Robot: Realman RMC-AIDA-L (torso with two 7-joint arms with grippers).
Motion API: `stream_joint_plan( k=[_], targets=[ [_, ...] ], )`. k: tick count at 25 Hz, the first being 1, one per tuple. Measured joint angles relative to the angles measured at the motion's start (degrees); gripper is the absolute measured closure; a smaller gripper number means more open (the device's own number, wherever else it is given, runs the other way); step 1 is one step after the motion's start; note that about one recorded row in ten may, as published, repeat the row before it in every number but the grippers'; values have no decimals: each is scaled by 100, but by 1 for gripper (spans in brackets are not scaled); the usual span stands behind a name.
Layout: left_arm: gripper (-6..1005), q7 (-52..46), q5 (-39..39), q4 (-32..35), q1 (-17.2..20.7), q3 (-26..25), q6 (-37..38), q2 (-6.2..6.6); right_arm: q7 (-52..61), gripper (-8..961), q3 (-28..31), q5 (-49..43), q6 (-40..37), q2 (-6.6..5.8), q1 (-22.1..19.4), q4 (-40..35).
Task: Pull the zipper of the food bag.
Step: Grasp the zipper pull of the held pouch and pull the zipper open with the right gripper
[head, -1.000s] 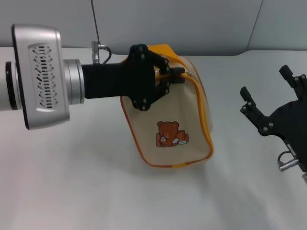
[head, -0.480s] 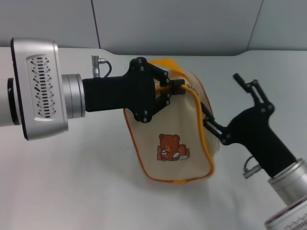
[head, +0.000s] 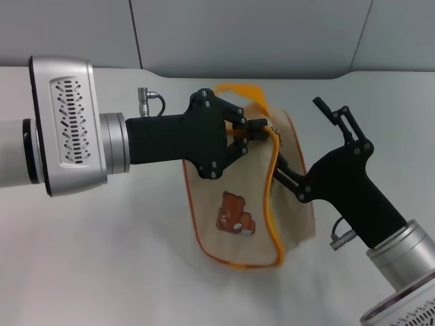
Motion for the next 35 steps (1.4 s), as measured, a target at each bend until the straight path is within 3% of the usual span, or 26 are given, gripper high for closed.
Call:
stream_joint_plan(
  k=[7,15,20,35],
  targets=[
    [930,-4,2,-8,10,12,-3,0,-391,112,-22,-8,27,0,-25,102],
    [932,-6,-32,-42,-4,26,-7,0,-582,203,10,-15,208,1,18,177],
    [933,0,-30,-44,9,35,37,1,-750,331,24,-15,362,1,33,247],
    [933,2,-37,-32,27,-10,43,7,-964,894,25,-14,414,0,-20,186]
  ],
)
